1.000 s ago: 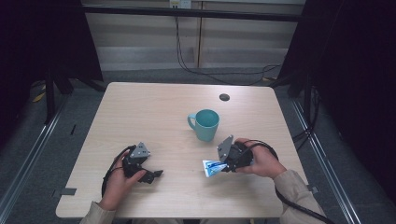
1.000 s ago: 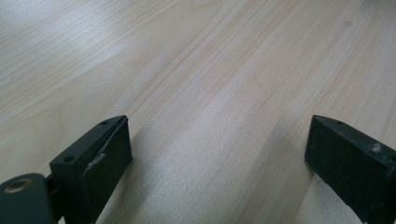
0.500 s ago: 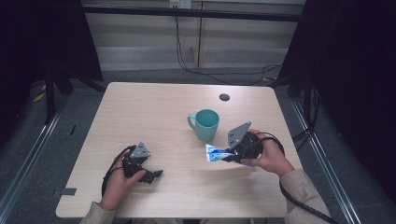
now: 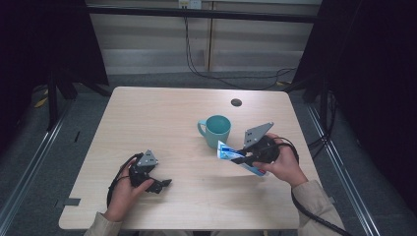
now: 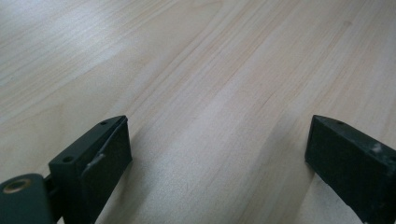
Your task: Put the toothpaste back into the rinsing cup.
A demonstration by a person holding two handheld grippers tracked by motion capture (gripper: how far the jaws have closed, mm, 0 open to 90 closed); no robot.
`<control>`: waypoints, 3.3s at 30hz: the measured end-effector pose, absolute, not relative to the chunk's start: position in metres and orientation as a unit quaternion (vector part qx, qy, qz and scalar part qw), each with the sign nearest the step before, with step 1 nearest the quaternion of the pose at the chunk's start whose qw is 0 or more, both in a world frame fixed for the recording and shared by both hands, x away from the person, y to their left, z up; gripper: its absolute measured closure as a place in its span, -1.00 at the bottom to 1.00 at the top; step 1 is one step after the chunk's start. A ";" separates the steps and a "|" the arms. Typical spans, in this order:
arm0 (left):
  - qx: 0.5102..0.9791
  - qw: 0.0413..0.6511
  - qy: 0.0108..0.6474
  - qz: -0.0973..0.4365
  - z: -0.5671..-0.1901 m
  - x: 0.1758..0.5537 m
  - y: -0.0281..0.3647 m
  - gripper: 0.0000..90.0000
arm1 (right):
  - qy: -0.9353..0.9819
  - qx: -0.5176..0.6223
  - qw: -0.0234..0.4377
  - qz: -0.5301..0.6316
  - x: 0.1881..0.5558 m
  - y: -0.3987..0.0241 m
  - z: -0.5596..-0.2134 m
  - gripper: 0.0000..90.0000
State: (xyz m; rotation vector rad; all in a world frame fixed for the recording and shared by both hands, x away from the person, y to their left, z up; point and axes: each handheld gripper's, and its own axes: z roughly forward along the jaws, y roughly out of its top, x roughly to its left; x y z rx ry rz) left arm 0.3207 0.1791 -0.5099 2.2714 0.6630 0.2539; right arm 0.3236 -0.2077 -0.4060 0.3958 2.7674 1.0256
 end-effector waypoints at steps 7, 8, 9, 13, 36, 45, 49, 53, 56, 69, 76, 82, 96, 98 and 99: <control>0.886 0.372 0.258 0.099 -0.510 0.321 0.179 -0.85 | 0.907 0.168 0.099 0.373 0.326 -0.214 -0.402 0.65; 0.886 0.372 0.259 0.099 -0.510 0.321 0.179 -0.85 | 0.904 0.175 0.101 0.377 0.326 -0.215 -0.401 0.65; 0.886 0.372 0.259 0.099 -0.510 0.321 0.179 -0.85 | 0.903 0.178 0.102 0.379 0.326 -0.216 -0.401 0.65; 0.886 0.372 0.259 0.099 -0.510 0.321 0.179 -0.85 | 0.883 0.205 0.109 0.408 0.327 -0.222 -0.398 0.65; 0.886 0.372 0.259 0.099 -0.510 0.321 0.179 -0.85 | 0.823 0.272 0.119 0.484 0.333 -0.232 -0.391 0.65; 0.886 0.372 0.259 0.099 -0.510 0.321 0.179 -0.85 | 0.799 0.294 0.125 0.509 0.335 -0.238 -0.387 0.65; 0.886 0.372 0.259 0.099 -0.510 0.321 0.179 -0.85 | 0.792 0.299 0.127 0.516 0.337 -0.239 -0.386 0.65; 0.886 0.372 0.259 0.099 -0.510 0.321 0.179 -0.85 | 0.786 0.304 0.126 0.524 0.338 -0.239 -0.386 0.65; 0.886 0.371 0.259 0.100 -0.510 0.321 0.179 -0.85 | 0.780 0.306 0.125 0.531 0.339 -0.239 -0.385 0.65; 0.886 0.371 0.259 0.099 -0.510 0.321 0.179 -0.85 | 0.759 0.316 0.134 0.553 0.344 -0.237 -0.373 0.65; 0.886 0.371 0.259 0.100 -0.510 0.321 0.179 -0.85 | 0.744 0.321 0.139 0.569 0.346 -0.239 -0.366 0.65; 0.886 0.371 0.260 0.098 -0.510 0.321 0.179 -0.85 | 0.731 0.325 0.146 0.581 0.348 -0.242 -0.361 0.65; 0.886 0.372 0.260 0.098 -0.510 0.321 0.179 -0.86 | 0.702 0.333 0.158 0.610 0.358 -0.240 -0.352 0.65; 0.886 0.372 0.260 0.098 -0.510 0.321 0.179 -0.86 | 0.701 0.333 0.160 0.610 0.359 -0.240 -0.350 0.65; 0.886 0.372 0.260 0.098 -0.510 0.321 0.179 -0.86 | 0.699 0.334 0.162 0.612 0.361 -0.239 -0.349 0.65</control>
